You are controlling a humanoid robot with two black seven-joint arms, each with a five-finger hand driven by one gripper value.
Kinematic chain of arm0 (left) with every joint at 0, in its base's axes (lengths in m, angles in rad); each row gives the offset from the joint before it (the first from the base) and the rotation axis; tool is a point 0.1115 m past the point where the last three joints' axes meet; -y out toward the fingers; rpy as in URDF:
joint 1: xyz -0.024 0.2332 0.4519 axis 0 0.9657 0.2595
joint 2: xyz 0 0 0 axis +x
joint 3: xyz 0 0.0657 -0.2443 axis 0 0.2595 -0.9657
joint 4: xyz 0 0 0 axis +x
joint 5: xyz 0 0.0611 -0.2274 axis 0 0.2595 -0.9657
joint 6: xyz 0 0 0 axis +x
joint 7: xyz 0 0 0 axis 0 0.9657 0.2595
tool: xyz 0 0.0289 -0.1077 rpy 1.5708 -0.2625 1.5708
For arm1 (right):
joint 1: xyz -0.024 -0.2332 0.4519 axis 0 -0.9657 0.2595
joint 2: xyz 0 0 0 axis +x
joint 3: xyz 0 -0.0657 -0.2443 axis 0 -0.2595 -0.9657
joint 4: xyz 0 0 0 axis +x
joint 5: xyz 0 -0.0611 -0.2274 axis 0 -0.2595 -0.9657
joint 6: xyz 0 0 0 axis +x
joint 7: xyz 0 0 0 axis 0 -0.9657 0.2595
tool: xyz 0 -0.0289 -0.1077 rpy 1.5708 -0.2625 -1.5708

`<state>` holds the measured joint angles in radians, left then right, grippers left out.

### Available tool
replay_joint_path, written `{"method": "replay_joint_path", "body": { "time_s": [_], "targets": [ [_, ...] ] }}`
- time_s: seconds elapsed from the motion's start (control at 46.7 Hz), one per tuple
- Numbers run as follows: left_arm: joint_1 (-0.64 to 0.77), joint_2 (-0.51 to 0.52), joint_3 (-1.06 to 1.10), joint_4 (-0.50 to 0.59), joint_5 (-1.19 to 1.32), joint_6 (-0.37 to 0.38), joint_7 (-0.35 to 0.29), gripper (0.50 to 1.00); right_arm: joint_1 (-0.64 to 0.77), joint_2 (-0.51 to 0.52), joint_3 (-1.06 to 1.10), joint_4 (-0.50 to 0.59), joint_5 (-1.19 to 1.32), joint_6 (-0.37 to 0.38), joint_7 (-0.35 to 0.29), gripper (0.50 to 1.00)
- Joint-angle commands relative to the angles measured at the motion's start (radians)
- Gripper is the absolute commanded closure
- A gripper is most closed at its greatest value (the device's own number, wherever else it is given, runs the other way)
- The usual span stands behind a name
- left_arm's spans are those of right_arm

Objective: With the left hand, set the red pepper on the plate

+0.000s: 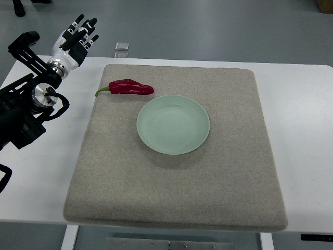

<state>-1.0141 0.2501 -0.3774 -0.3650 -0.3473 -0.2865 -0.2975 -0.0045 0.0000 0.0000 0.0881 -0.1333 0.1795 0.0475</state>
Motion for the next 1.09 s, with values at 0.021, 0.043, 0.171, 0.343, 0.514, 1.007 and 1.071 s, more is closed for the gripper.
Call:
{"method": "replay_joint_path", "body": {
  "time_s": [0.021,0.043,0.171,0.343,0.514,1.007,1.071],
  "targets": [
    [-0.006,-0.002,-0.001,-0.003,0.089,0.003,0.000,0.512,0.000,0.000,0.000,0.001,0.000,0.000,0.000,0.572],
    [-0.008,-0.002,-0.001,-0.003,0.103,0.003,0.000,0.512,0.000,0.000,0.000,0.001,0.000,0.000,0.000,0.572],
    [-0.015,0.000,-0.001,-0.011,0.189,0.003,-0.002,0.512,-0.002,0.000,0.000,0.001,0.000,0.000,0.000,0.572],
    [-0.021,0.000,-0.001,-0.031,0.347,0.003,0.000,0.512,0.000,0.000,0.000,-0.001,0.000,0.000,0.000,0.572],
    [-0.026,0.000,0.023,-0.032,0.534,0.003,0.000,0.512,0.000,0.000,0.000,-0.001,0.001,0.000,0.000,0.572],
    [-0.135,0.061,0.259,-0.114,0.826,-0.005,-0.002,0.512,0.000,0.000,0.000,-0.001,0.000,0.000,0.000,0.572],
    [-0.150,0.069,0.330,-0.126,0.844,-0.005,-0.002,0.512,-0.002,0.000,0.000,0.001,0.000,0.000,0.000,0.572]
  ]
}}
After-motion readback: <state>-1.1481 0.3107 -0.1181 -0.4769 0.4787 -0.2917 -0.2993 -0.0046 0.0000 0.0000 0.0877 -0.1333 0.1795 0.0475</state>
